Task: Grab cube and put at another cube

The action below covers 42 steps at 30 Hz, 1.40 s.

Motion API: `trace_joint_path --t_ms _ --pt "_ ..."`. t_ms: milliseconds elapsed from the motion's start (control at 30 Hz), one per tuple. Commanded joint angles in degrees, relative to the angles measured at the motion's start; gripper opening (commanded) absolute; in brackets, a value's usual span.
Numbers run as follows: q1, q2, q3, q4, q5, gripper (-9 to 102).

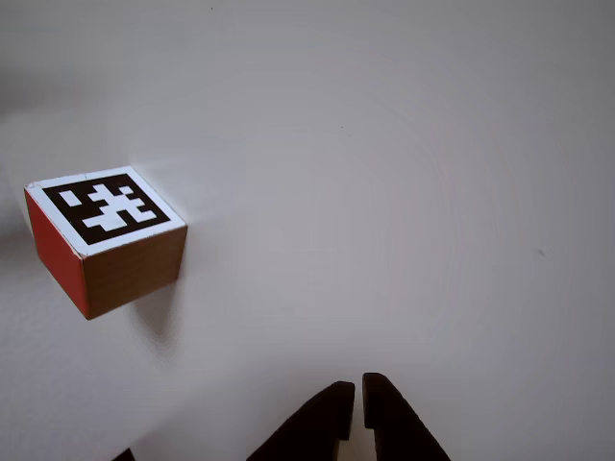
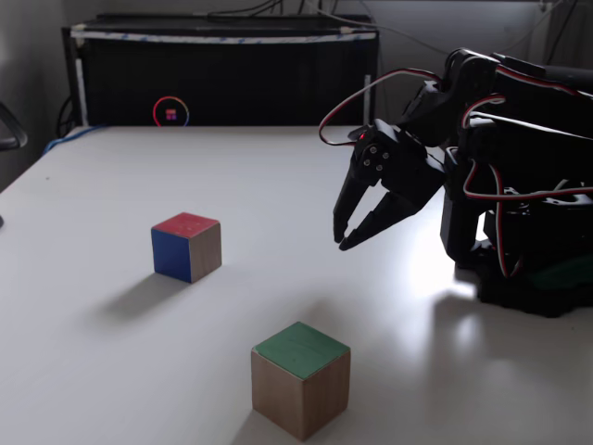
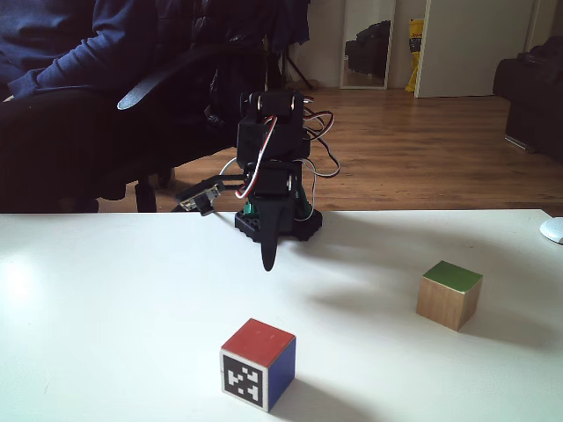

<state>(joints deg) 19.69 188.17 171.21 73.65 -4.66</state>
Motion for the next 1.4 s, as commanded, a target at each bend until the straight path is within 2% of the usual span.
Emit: trace_joint_path --t_ms 0,433,633,833,1000,1167,1267,1367 --pt "-0.6 0.2 -1.1 0.4 -0.4 0" --pt "-2.5 0.3 -2.7 -0.5 0.3 0" --pt "-12.7 -2.6 -15.5 -1.1 -2.5 0" --pt "-26.5 -18.3 -28.1 -1.0 -6.6 0" --pt "-34.2 -25.8 -31.6 -2.4 -6.8 0" --pt "-40.6 -35.7 -36.2 -4.3 -6.7 6" --pt "-43.3 -46.8 -43.1 -3.9 -6.7 18" --pt "-45.3 -55.7 -47.4 -5.4 -6.1 24"
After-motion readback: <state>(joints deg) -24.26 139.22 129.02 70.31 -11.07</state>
